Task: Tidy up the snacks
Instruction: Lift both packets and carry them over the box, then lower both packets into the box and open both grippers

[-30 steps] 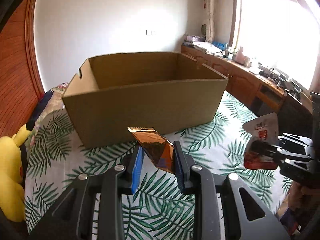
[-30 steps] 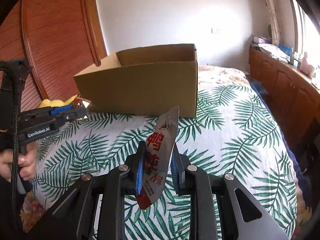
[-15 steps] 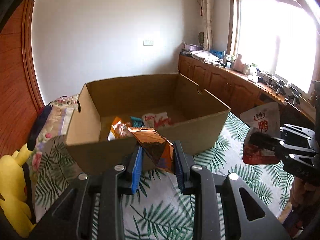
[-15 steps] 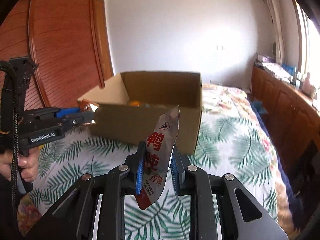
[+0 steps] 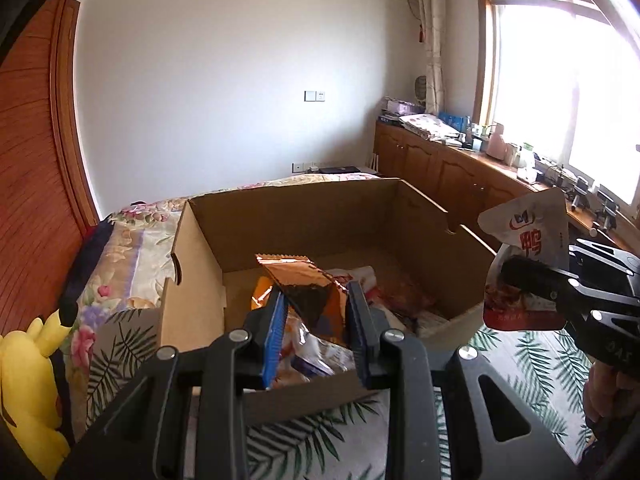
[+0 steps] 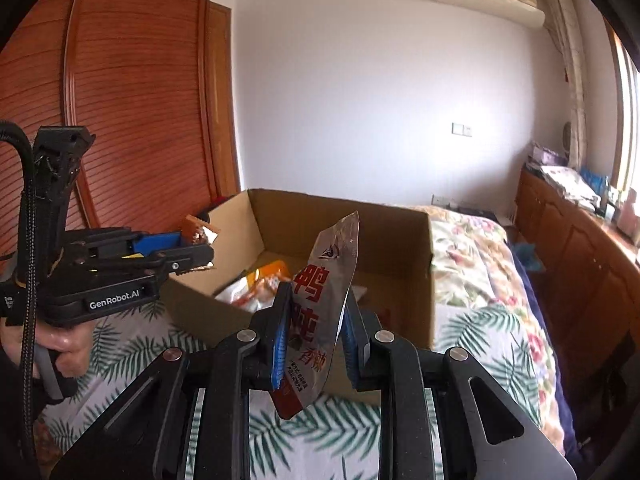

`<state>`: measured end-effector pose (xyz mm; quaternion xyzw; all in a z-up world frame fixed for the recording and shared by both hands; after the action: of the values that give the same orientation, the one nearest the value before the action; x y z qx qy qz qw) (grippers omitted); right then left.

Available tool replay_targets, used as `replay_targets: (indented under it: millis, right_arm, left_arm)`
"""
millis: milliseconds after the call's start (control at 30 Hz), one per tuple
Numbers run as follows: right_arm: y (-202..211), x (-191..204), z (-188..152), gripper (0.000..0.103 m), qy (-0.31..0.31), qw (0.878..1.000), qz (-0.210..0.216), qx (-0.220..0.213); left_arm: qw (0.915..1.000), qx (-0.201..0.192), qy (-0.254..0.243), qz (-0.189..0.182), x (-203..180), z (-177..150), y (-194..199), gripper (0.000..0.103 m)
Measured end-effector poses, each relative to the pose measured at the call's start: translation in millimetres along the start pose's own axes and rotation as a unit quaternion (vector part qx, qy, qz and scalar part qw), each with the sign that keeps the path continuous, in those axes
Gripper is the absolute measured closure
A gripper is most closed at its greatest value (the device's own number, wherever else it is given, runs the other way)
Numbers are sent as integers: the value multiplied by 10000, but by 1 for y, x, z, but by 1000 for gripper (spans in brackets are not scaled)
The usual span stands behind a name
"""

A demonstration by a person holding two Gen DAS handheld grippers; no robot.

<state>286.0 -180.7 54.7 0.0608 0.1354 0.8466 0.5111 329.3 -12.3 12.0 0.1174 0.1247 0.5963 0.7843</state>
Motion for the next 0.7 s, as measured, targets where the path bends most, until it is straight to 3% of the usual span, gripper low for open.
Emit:
replay_targets:
  millis: [300,700]
  right_arm:
    - [-41,0,3,82,48,9999,124,66]
    - [-81,-7,-17,82,-74,9991,165,377]
  left_arm:
    - [9997,204,34,144,15,-8,-39,75]
    - [9990,396,15,210,19,-17,-60,73]
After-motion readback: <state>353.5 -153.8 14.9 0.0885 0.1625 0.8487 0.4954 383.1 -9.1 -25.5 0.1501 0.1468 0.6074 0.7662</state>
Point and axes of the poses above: each gripper's, at about its wrist camera, not at the fingertips, and y roughly against the way its jaws point, x to its left, z to its top, the point moved 3 cm from there along -y, roughly the way its jaws point, and after that the axes turned 13 degrees about -x, right-handed, at the moved point
